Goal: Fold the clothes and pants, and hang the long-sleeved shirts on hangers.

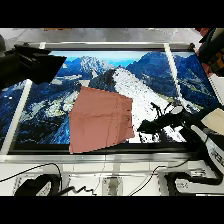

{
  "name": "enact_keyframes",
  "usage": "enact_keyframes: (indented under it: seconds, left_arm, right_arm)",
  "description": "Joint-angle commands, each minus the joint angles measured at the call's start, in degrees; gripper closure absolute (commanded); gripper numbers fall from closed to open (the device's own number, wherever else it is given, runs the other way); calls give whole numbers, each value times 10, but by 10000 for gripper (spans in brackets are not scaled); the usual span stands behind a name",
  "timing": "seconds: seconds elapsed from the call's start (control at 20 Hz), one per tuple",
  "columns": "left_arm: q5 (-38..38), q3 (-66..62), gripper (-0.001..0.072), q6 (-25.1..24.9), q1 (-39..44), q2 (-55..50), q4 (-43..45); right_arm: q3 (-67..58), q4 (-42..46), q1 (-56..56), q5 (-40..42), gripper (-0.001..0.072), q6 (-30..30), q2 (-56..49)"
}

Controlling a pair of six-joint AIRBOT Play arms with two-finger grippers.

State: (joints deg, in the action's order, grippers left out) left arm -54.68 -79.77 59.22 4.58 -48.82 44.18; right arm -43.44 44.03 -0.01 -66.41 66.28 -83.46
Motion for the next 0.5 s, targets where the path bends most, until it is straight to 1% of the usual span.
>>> enact_keyframes:
  seconds: [0.0,0.05,0.1,0.2,0.25,0.3,0.35,0.4,0.45]
  left_arm:
    - [0,0,165,0,0,-3,2]
    - [0,0,289,0,-3,-4,43]
    - [-3,0,315,9,-7,-7,102]
    - [-22,1,314,89,-25,-14,224]
    - [-55,1,315,123,-43,-22,283]
    - [-104,1,315,129,-64,-33,318]
    - [-158,1,315,127,-89,-47,328]
    - [-218,4,314,121,-116,-64,321]
    - [-255,16,315,115,-138,-78,313]
  right_arm:
    - [3,-23,1,-20,336,0,-56]
    - [3,-24,1,-10,336,0,-60]
    - [3,-28,1,2,336,-5,-60]
    - [3,-54,1,11,337,-19,-60]
    - [3,-63,5,14,337,-22,-60]
    - [3,-63,16,18,341,-25,-60]
    - [3,-63,28,20,343,-26,-61]
    - [3,-64,44,20,344,-26,-65]
    - [3,-64,60,23,352,-32,-68]
